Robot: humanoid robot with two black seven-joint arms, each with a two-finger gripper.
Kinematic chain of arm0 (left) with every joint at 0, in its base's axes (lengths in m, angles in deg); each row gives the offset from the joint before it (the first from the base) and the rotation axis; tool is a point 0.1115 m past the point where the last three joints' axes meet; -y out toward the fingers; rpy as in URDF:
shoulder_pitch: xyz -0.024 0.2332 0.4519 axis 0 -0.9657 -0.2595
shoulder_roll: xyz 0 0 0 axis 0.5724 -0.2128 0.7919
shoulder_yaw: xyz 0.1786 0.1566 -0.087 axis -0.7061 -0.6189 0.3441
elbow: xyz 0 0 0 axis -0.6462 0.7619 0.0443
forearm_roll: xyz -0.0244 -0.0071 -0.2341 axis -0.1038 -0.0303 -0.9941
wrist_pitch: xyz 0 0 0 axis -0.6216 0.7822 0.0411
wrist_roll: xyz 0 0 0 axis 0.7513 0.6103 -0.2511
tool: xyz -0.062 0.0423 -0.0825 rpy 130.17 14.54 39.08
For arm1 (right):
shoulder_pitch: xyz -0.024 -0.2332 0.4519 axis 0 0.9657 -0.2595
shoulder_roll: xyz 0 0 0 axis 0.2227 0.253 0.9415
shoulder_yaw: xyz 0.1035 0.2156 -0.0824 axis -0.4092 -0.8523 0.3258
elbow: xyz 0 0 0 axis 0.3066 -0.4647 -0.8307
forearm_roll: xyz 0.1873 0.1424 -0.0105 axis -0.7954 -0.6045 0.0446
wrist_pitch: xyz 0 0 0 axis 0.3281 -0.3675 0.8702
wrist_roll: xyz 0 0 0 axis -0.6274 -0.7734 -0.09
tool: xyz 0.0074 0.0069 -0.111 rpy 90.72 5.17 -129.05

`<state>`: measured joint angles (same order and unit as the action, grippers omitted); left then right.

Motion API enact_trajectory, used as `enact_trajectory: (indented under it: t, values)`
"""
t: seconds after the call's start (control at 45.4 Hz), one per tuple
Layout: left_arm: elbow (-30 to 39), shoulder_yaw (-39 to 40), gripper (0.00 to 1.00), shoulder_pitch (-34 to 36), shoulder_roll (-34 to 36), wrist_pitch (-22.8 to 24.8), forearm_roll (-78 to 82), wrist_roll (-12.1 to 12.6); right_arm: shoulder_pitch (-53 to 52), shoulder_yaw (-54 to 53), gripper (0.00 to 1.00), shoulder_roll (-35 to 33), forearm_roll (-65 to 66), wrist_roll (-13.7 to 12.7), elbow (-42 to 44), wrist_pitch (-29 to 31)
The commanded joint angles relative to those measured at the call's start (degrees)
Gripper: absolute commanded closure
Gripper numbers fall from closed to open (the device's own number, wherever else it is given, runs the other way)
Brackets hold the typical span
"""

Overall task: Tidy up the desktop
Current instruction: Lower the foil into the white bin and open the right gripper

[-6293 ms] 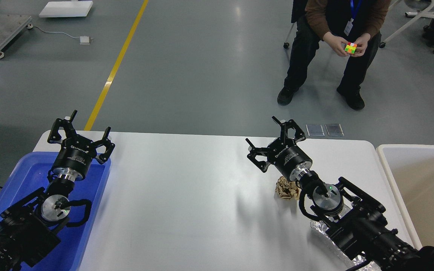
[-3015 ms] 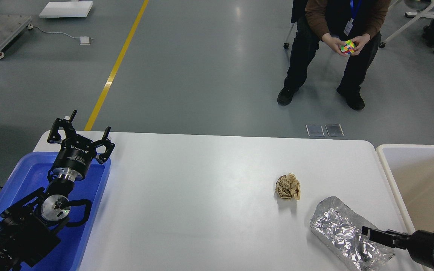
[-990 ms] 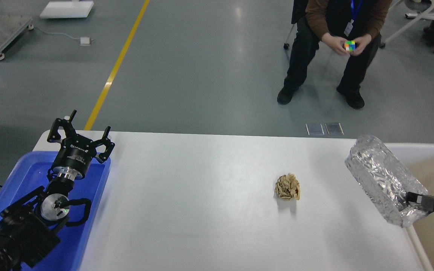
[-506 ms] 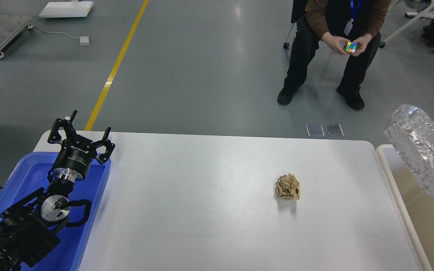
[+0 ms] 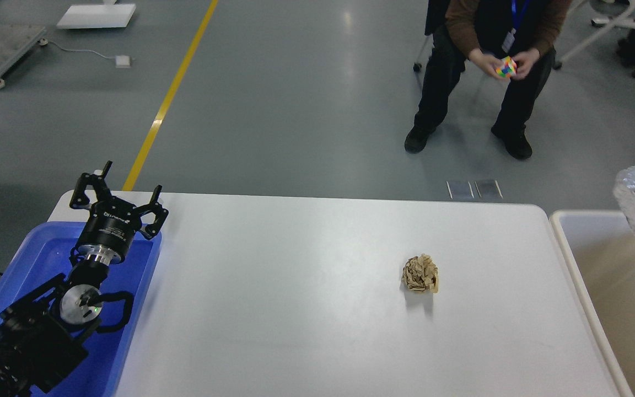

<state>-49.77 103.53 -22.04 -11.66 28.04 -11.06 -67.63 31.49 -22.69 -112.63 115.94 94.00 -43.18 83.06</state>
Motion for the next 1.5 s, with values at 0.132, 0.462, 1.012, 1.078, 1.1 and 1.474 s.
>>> enact_trajectory:
  t: [0.132,0.462,1.012,1.078,1.1,1.474]
  values:
    - [0.0,0.0,0.0,0.0,0.0,-0.02,0.0,0.0,6.79,-0.97,1.0,13.6,-32.2,-18.34,9.68,-0.43]
    - [0.0,-0.09,0.0,0.09,0.0,-0.11,0.0,-0.09,9.87,-5.45,1.0,16.33,-51.28,-29.6,10.03,-1.49]
    - [0.0,-0.09,0.0,0.09,0.0,-0.2,0.0,-0.09,20.24,3.24,1.0,21.43,-48.65,-26.18,12.67,-7.2]
    - [0.0,-0.09,0.0,0.09,0.0,-0.2,0.0,-0.09,20.24,4.56,1.0,21.26,-48.56,-26.18,12.76,-7.82]
    - [0.0,-0.09,0.0,0.09,0.0,-0.2,0.0,-0.09,20.15,5.0,1.0,21.17,-48.47,-26.18,12.85,-7.99]
    - [0.0,-0.09,0.0,0.09,0.0,-0.2,0.0,-0.09,16.99,6.68,1.0,20.55,-43.55,-26.09,16.01,-7.9]
